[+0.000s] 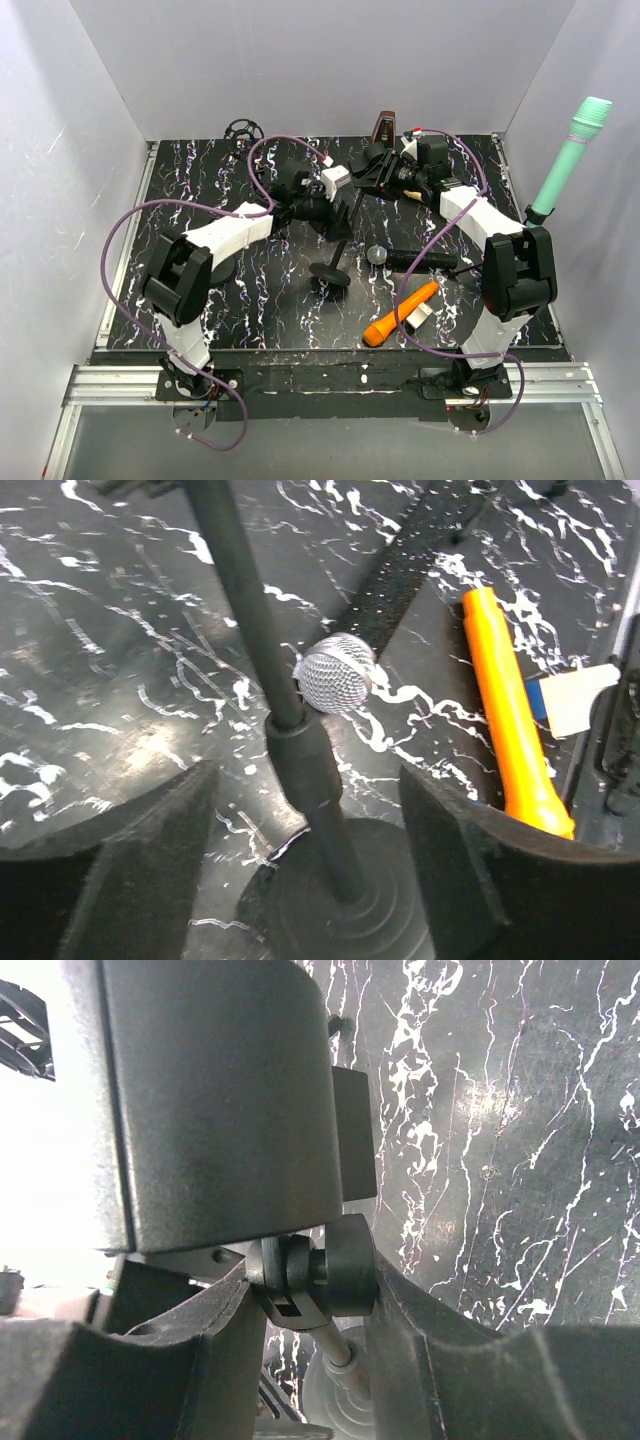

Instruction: Remove the microphone from the stand

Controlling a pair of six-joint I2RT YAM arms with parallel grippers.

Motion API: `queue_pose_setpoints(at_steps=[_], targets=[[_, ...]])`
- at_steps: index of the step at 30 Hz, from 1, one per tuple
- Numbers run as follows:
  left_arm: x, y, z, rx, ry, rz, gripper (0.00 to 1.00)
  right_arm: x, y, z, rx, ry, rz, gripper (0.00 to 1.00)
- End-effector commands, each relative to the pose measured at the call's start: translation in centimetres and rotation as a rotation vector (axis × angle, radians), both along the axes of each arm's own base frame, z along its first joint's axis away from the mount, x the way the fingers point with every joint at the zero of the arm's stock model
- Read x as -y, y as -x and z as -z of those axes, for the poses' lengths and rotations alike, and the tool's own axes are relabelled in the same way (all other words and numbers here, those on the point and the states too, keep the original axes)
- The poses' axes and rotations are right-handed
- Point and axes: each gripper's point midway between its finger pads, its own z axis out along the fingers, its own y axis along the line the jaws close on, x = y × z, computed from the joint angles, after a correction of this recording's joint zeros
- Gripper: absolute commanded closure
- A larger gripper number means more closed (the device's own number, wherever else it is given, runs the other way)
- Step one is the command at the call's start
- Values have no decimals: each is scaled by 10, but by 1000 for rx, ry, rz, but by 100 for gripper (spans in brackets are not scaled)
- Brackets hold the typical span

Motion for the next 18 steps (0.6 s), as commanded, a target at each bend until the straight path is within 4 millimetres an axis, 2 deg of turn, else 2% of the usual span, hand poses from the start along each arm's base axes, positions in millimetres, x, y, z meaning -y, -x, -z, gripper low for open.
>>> queue_pose_setpoints(at_steps=[1,3,4,5,7,8,9,10,11,12,14,16,18], targets=[[32,10,-7,-51,99,111,39,-8,-6,-26,86,-47,-33,99],[38,10,3,-9,60,130,59,-7,-8,-27,91,-46,-29,99],[41,9,5,13,40,127,85,-8,-7,-29,93,-46,-29,99],[40,6,8,40,5,101,100,-6,-8,-28,88,-43,-22,99],[33,-14,7,181,-120,-37,100,0,-13,-30,65,-25,38,99],[27,-27,-3,349,-239,-174,100,12,-12,-20,-23,32,118,99],[10,-50,-25,585,-368,-366,100,39,-13,-12,-125,155,287,99],[-1,-56,-31,674,-426,-437,100,58,-9,-16,-199,225,440,99],[-14,-68,-44,690,-424,-574,100,61,-8,-24,-217,234,477,99],[-21,-74,-46,690,-440,-632,100,50,-10,-35,-187,194,430,99],[-19,-75,-35,662,-462,-619,100,38,-15,-50,-140,163,404,99],[-11,-67,-21,596,-432,-570,100,29,-21,-50,-105,143,368,99],[1,-53,-2,492,-407,-479,100,26,-22,-37,-99,154,333,99]])
